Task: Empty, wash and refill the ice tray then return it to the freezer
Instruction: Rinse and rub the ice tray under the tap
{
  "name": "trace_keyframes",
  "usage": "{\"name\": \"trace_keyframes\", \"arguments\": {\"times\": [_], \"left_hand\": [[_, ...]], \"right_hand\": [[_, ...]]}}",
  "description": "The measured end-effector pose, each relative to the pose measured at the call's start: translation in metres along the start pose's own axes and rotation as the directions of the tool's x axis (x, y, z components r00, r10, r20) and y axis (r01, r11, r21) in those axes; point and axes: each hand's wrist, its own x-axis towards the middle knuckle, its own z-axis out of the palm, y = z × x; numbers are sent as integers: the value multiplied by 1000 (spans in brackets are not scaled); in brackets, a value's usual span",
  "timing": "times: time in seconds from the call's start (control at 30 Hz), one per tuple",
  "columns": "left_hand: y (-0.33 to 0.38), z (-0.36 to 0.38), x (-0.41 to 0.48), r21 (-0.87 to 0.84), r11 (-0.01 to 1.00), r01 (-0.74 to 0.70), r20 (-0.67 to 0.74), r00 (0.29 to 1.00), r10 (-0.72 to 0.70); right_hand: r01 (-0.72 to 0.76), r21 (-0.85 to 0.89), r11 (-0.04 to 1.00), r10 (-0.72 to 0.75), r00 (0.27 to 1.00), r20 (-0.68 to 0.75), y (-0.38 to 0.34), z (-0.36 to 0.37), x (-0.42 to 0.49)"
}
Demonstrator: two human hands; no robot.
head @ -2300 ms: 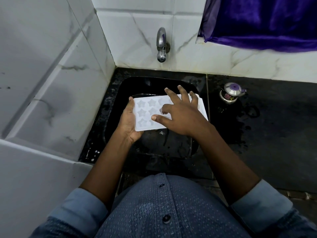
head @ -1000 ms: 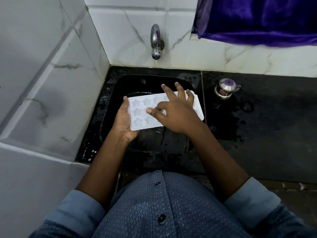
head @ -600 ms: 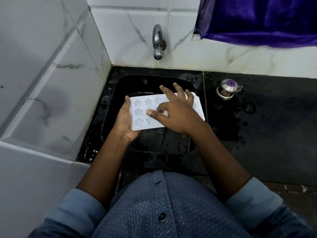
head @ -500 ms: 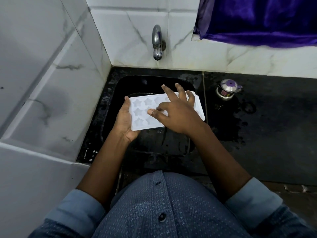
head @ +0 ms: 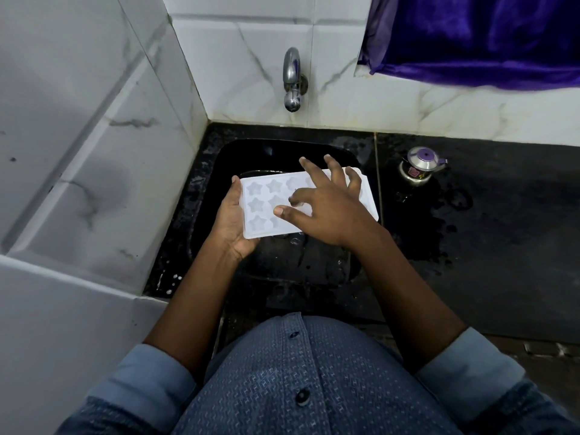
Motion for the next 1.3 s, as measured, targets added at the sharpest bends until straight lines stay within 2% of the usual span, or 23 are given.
{"name": "trace_keyframes", "arguments": {"times": [0.13, 0.33, 0.57, 0.73, 1.3], "left_hand": [[-1, -3, 3, 15, 1000, -5, 13, 1000, 5], [-1, -14, 7, 2, 1000, -26, -2, 1000, 26], [5, -16, 4, -10, 999, -46, -2, 999, 46], [1, -11, 4, -2, 1000, -23, 30, 999, 23], [-1, -10, 3, 15, 999, -30, 20, 999, 30]], "right_hand": [[26, 17, 1000, -26, 1000, -7, 1, 0, 1], [31, 32, 999, -28, 995, -94, 16, -7, -3], [-22, 15, 1000, 23, 997, -74, 31, -12, -7], [-29, -5, 1000, 29, 1000, -3, 24, -13, -7], [-70, -79, 994, 71, 997, 11, 13, -8, -6]]}}
